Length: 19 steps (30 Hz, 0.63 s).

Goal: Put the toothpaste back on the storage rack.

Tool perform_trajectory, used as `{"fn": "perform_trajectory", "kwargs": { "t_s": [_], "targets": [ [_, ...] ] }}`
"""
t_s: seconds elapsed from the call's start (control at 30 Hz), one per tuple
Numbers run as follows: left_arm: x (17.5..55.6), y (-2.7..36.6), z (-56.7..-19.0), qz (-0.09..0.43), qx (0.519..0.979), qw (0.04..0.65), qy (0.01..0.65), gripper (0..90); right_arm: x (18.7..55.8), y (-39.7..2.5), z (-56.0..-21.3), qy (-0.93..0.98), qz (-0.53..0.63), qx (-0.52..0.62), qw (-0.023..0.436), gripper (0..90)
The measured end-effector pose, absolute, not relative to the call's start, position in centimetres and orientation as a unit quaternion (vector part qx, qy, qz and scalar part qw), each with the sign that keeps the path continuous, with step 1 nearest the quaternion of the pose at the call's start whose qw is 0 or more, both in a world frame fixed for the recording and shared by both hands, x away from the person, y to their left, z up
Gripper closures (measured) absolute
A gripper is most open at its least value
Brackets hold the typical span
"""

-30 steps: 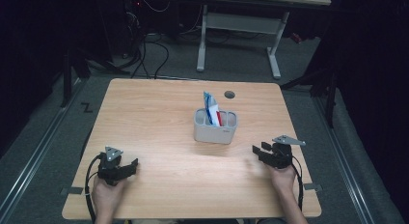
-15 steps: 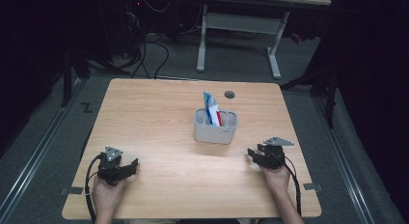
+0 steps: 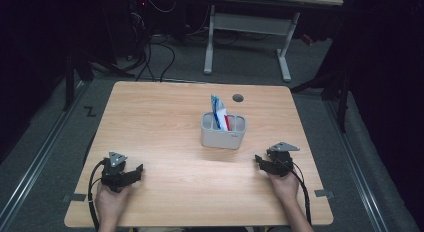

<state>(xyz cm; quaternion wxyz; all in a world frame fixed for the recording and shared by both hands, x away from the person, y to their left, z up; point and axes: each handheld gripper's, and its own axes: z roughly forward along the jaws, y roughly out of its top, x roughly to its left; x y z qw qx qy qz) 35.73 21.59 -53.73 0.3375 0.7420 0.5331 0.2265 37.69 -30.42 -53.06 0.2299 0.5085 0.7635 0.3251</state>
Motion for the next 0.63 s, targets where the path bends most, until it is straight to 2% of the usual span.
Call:
{"fn": "perform_trajectory", "kwargs": {
  "t_s": [0.63],
  "targets": [
    [35.71, 21.47, -53.73, 0.229, 0.744, 0.334, 0.531, 25.9, 37.5, -30.13, -53.07, 0.756, 0.321, 0.521, 0.233, 37.7]
  ]
}}
